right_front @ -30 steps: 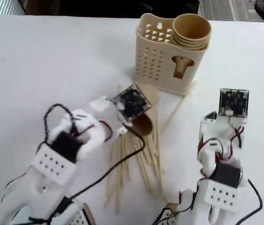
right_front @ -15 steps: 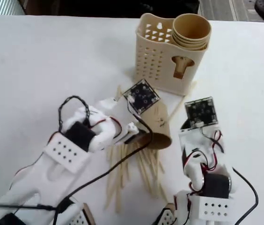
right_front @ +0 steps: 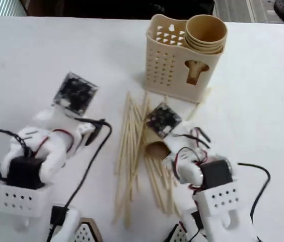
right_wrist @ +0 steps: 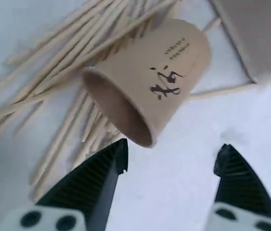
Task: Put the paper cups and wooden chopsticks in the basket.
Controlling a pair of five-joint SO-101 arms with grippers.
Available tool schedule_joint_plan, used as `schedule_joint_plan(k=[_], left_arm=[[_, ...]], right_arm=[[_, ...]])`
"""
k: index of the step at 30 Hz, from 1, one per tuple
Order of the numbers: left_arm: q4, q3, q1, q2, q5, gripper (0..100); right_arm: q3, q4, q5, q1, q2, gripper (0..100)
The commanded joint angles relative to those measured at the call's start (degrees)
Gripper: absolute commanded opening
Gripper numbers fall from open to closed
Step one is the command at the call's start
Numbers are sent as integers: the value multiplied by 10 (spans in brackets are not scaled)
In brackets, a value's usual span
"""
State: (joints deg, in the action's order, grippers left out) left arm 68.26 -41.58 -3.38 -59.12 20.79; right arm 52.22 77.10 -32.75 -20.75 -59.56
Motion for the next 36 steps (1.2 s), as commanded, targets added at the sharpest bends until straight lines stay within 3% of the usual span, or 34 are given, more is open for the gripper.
schedule_joint_plan(k=[1,10,12,17,18,24,36], left_arm=[[-37,-76,83,-58,-1,271],[-110,-239,148,-119,-25,268],[-131,-273,148,-129,-55,268],[-144,-320,149,-160,-62,268],[-144,-331,149,-168,-62,268],[-147,-387,149,-232,-60,268],[-127,-474,148,-417,-60,268]], right_arm=[[-23,-7,-8,-21,17,296],[127,-200,-26,16,18,295],[146,-236,-25,16,15,247],[147,-270,-25,22,15,17],[146,-273,-25,23,15,20],[118,-264,2,57,14,21],[-169,-44,11,73,-21,20]])
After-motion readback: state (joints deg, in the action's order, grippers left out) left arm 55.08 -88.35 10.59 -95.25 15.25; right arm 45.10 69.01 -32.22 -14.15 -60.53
